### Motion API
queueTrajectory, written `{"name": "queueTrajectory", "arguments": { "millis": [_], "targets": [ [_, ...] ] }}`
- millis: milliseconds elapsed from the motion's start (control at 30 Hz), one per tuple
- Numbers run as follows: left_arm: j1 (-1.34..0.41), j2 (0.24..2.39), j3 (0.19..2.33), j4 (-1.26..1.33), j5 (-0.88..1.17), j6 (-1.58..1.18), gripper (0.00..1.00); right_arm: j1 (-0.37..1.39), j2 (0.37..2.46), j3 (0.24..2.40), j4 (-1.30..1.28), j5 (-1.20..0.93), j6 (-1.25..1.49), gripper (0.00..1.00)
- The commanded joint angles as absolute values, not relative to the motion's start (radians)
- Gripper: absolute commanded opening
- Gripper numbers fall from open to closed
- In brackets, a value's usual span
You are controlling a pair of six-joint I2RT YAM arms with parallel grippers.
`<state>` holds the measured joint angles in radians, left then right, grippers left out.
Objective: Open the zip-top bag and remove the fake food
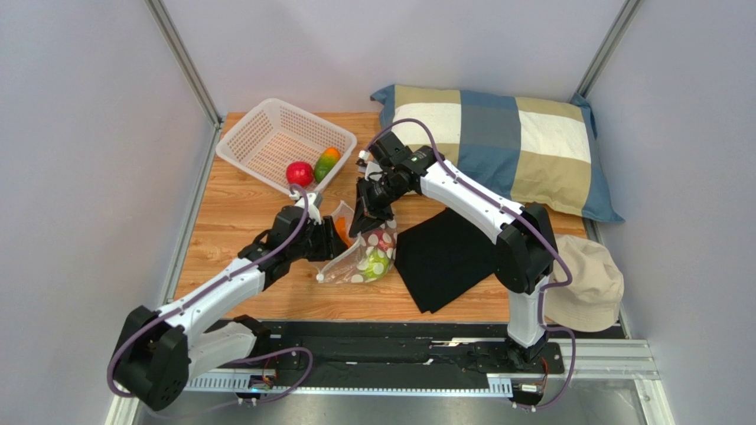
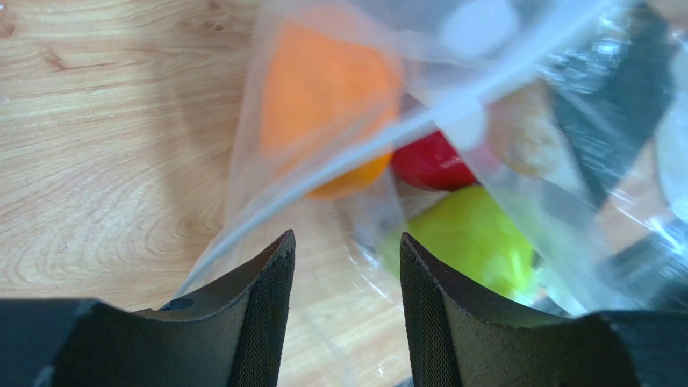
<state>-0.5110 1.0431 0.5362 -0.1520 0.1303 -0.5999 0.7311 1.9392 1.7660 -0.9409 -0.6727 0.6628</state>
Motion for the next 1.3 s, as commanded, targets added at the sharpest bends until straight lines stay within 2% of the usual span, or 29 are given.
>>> {"name": "queueTrajectory", "arguments": {
  "millis": [0, 233, 300, 333, 400, 533, 633, 900, 1000, 1067, 1100, 1133, 1167, 1200, 1267],
  "targets": [
    [-0.511, 1.095, 0.568, -0.006, 0.074, -0.563, 0.56, 0.753, 1.898, 1.804, -0.87, -0.768, 0.767, 0.0],
    [-0.512, 0.83, 0.453, -0.096, -0.026, -0.636, 0.57, 0.836, 1.922, 1.839, -0.779, -0.818, 0.876, 0.0],
    [-0.512, 0.737, 0.442, -0.188, -0.061, -0.652, 0.86, 0.839, 1.933, 1.844, -0.759, -0.83, 0.899, 0.0],
    [-0.512, 0.697, 0.433, -0.208, -0.077, -0.656, 0.93, 0.838, 1.934, 1.844, -0.756, -0.83, 0.902, 0.0],
    [-0.511, 0.68, 0.411, -0.187, -0.106, -0.635, 0.98, 0.836, 1.939, 1.842, -0.753, -0.822, 0.903, 0.0],
    [-0.511, 0.822, 0.397, -0.135, -0.124, -0.578, 0.97, 0.83, 1.956, 1.821, -0.746, -0.825, 0.904, 0.0],
    [-0.511, 0.917, 0.42, -0.095, -0.032, -0.542, 0.93, 0.822, 1.967, 1.812, -0.745, -0.822, 0.899, 0.0],
    [-0.511, 1.063, 0.425, -0.009, -0.054, -0.554, 0.96, 0.813, 1.974, 1.775, -0.744, -0.813, 0.884, 0.0],
    [-0.509, 1.12, 0.455, -0.005, -0.054, -0.584, 0.86, 0.807, 1.97, 1.753, -0.745, -0.807, 0.877, 0.0],
    [-0.509, 1.163, 0.466, -0.027, -0.045, -0.595, 0.56, 0.802, 1.96, 1.749, -0.747, -0.801, 0.868, 0.0],
    [-0.508, 1.167, 0.482, -0.047, -0.041, -0.597, 0.37, 0.792, 1.959, 1.749, -0.756, -0.787, 0.861, 0.0],
    [-0.508, 1.155, 0.491, -0.09, -0.019, -0.594, 0.28, 0.785, 1.957, 1.75, -0.768, -0.776, 0.85, 0.0],
    [-0.508, 1.138, 0.502, -0.118, -0.008, -0.585, 0.25, 0.779, 1.954, 1.753, -0.781, -0.766, 0.822, 0.0],
    [-0.508, 1.09, 0.518, -0.148, -0.008, -0.586, 0.15, 0.769, 1.954, 1.764, -0.811, -0.737, 0.804, 0.0],
    [-0.508, 1.031, 0.543, -0.237, 0.055, -0.589, 0.1, 0.762, 1.962, 1.784, -0.851, -0.688, 0.766, 0.0]
  ]
}}
